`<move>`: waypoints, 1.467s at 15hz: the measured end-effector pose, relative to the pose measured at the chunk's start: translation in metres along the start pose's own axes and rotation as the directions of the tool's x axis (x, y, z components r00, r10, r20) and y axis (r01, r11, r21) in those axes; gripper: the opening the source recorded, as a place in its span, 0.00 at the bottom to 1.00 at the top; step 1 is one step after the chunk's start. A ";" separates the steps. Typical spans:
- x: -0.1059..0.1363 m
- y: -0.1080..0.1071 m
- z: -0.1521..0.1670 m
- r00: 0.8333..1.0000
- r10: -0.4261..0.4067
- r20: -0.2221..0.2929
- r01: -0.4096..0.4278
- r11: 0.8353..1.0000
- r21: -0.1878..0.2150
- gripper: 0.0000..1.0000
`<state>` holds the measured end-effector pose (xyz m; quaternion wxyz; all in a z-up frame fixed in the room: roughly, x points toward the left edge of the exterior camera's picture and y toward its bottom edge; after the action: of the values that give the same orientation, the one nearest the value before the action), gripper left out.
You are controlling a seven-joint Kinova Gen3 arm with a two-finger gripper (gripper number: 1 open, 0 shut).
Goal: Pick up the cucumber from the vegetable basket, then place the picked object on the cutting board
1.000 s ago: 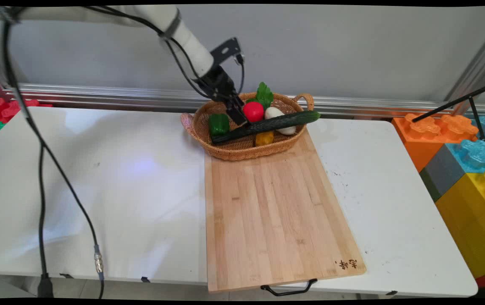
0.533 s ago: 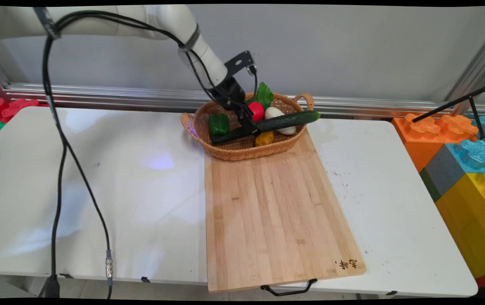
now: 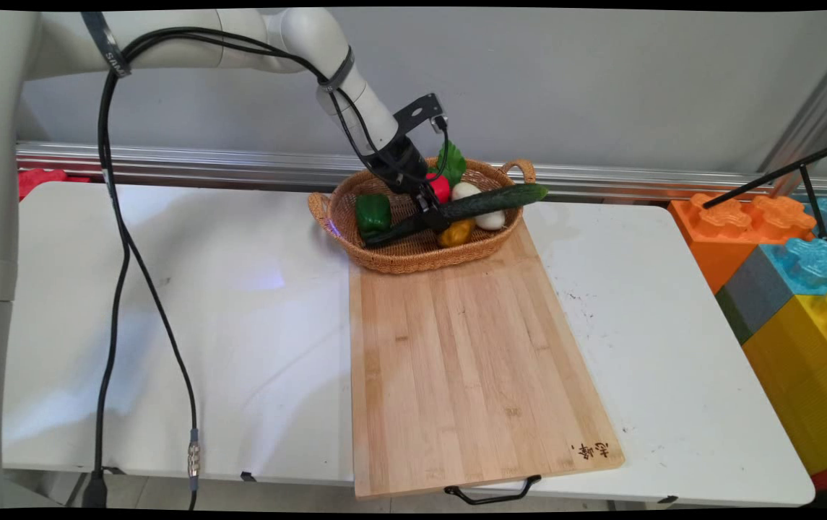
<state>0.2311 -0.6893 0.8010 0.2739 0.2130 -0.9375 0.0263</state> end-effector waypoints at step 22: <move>0.021 0.162 -0.115 0.990 -0.102 -0.101 0.098 0.994 -0.040 0.00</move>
<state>0.2057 -0.5311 0.9201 0.3267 0.2533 -0.9105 0.0070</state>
